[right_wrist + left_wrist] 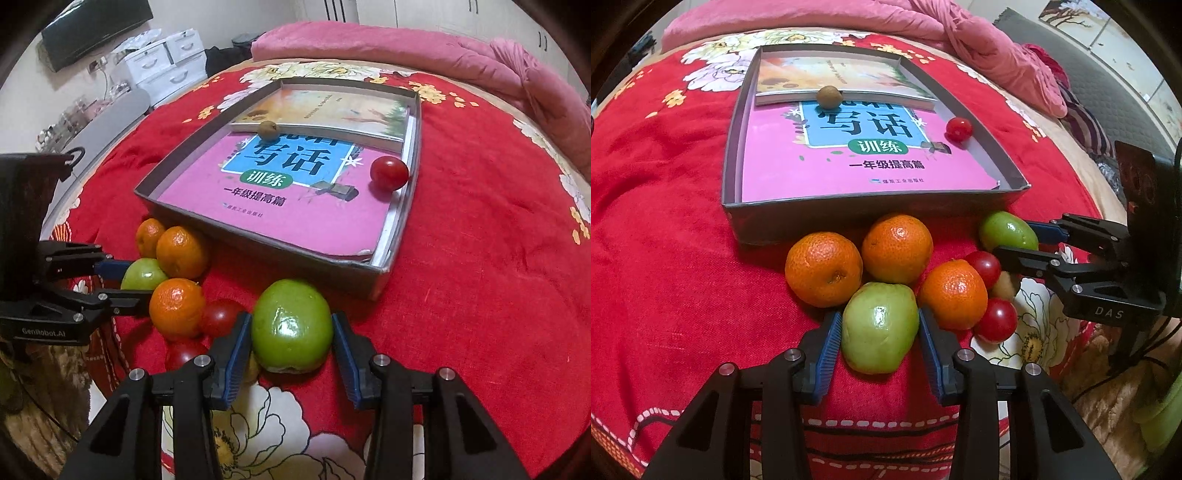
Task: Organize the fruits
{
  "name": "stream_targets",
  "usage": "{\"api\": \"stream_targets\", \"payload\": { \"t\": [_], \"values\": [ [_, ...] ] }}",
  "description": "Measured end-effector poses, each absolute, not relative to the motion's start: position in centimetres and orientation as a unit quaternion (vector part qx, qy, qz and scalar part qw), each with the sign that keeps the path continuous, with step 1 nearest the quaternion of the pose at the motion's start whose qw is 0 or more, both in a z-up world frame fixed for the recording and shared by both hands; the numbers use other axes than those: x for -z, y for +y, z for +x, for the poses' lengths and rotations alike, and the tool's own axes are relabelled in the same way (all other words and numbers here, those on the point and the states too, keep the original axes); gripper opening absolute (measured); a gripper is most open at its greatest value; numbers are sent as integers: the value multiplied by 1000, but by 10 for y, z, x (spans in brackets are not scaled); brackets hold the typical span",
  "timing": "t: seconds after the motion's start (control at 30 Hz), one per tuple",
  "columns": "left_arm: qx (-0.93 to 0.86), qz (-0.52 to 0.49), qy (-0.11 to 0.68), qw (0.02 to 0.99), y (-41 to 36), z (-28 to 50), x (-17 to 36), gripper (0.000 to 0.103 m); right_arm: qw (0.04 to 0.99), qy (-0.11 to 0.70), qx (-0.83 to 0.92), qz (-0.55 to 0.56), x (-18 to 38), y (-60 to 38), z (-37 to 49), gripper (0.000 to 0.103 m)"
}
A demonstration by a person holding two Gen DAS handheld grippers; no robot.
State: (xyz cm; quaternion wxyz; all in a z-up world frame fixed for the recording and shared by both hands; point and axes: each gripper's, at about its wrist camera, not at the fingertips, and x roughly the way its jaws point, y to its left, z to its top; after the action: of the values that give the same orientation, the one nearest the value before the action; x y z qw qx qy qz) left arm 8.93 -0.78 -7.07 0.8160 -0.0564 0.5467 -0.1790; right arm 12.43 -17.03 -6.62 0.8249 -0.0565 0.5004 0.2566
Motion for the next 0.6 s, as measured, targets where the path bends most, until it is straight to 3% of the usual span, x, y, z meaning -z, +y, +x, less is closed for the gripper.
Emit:
{"api": "stream_targets", "payload": {
  "t": [0.6],
  "values": [
    [169, -70, 530, 828, 1, 78, 45, 42, 840, 457, -293, 8, 35, -181, 111, 44]
  ]
}}
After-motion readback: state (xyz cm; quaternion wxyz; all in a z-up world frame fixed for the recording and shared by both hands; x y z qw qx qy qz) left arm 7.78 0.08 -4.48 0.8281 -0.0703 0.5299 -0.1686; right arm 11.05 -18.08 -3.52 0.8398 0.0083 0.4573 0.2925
